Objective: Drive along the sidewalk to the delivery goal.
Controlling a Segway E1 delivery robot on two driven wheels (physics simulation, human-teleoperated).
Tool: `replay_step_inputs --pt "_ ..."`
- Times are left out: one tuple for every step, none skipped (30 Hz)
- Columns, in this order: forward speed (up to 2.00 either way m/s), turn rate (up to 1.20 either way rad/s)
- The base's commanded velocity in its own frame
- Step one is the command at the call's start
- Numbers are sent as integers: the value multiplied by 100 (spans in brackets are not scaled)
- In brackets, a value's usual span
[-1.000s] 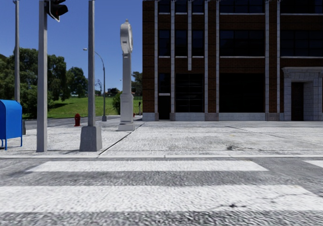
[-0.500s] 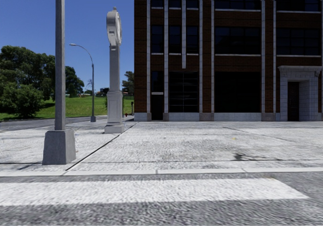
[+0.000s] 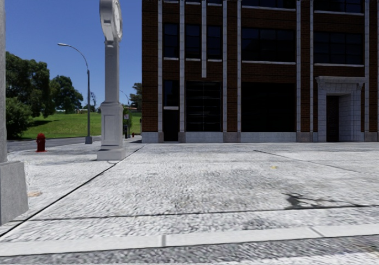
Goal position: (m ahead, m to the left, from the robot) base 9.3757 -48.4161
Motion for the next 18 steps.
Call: replay_step_inputs --pt "172 -31" --pt "172 -33" --pt "172 -35" --pt "172 -37" --pt "172 -37" --pt "172 -39" --pt "172 -44" --pt "172 -46" --pt "172 -46" --pt "172 -47" --pt "172 -47" --pt "172 -47" --pt "172 -47" --pt "172 -47" --pt "172 -47" --pt "172 -47" --pt "172 -47" --pt "172 -47"
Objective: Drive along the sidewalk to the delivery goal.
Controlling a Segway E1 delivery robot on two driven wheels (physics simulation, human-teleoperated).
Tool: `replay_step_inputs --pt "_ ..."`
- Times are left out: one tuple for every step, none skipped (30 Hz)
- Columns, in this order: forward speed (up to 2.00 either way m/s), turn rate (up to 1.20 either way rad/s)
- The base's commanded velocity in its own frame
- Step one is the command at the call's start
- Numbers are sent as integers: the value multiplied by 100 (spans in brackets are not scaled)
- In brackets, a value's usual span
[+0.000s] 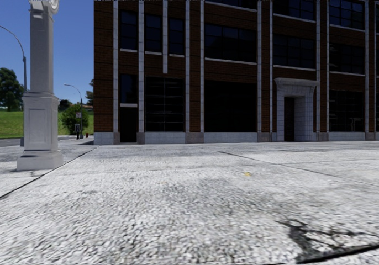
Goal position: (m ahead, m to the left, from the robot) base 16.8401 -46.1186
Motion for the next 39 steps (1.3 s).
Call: replay_step_inputs --pt "172 -47" --pt "172 -47" --pt "172 -47" --pt "172 -47" --pt "172 -47" --pt "172 -47" --pt "172 -47" --pt "172 -47" --pt "171 -47" --pt "171 -47" --pt "171 -47" --pt "171 -47" --pt "171 -47" --pt "171 -47" --pt "171 -47" --pt "171 -47" --pt "171 -47" --pt "171 -47" --pt "171 -47" --pt "171 -47" --pt "171 -47" --pt "171 -47" --pt "171 -47" --pt "171 -47" --pt "171 -47" --pt "171 -47" --pt "171 -47" --pt "171 -47" --pt "171 -47" --pt "171 -47" --pt "171 -47" --pt "171 -47" --pt "171 -47" --pt "171 -47" --pt "171 -47" --pt "171 -47" --pt "171 -47" --pt "171 -47" --pt "171 -47"
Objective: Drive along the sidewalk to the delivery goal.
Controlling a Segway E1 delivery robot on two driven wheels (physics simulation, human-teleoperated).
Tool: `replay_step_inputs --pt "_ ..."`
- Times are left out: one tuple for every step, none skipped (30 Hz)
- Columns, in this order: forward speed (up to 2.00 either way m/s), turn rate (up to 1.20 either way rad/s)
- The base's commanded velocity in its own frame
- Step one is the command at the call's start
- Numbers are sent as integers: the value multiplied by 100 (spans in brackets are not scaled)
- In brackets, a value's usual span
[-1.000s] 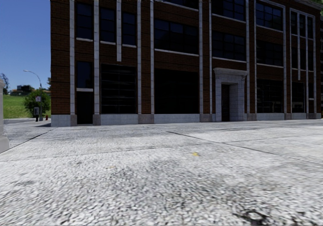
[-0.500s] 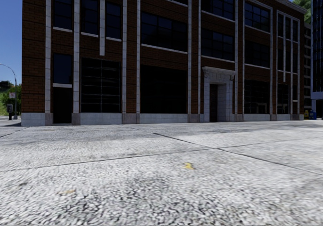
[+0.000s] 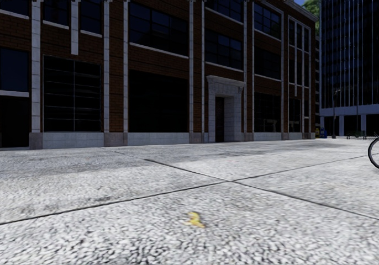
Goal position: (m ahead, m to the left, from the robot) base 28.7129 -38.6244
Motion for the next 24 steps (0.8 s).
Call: replay_step_inputs --pt "171 -47" --pt "171 -47" --pt "172 -47" --pt "172 -47" --pt "176 -47" --pt "176 -47" --pt "177 -47" --pt "177 -47" --pt "178 -47" --pt "178 -47" --pt "178 -47" --pt "178 -47" --pt "178 -47" --pt "178 -47" --pt "178 -47" --pt "178 -47" --pt "178 -47" --pt "178 -47" --pt "178 -47" --pt "178 -47" --pt "179 -47" --pt "179 -47" --pt "183 -47" --pt "183 -47"
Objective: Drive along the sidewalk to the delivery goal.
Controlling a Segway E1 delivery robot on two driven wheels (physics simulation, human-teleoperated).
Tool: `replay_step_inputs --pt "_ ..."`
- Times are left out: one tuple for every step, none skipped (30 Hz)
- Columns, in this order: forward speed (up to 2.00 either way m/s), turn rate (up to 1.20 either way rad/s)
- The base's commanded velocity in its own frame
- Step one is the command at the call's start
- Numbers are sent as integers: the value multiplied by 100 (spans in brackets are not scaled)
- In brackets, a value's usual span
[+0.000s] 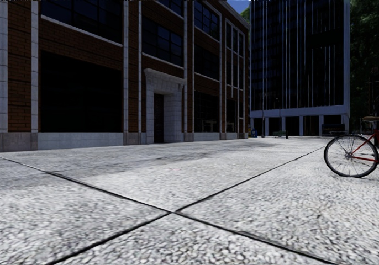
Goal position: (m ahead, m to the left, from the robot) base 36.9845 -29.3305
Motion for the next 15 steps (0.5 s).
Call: replay_step_inputs --pt "189 -44" --pt "191 -43" --pt "192 -42" --pt "192 -42" --pt "192 -42" --pt "192 -42" --pt "192 -42" --pt "192 -42" --pt "192 -42" --pt "192 -41" --pt "192 -41" --pt "192 -41" --pt "192 -41" --pt "192 -41" --pt "192 -41"
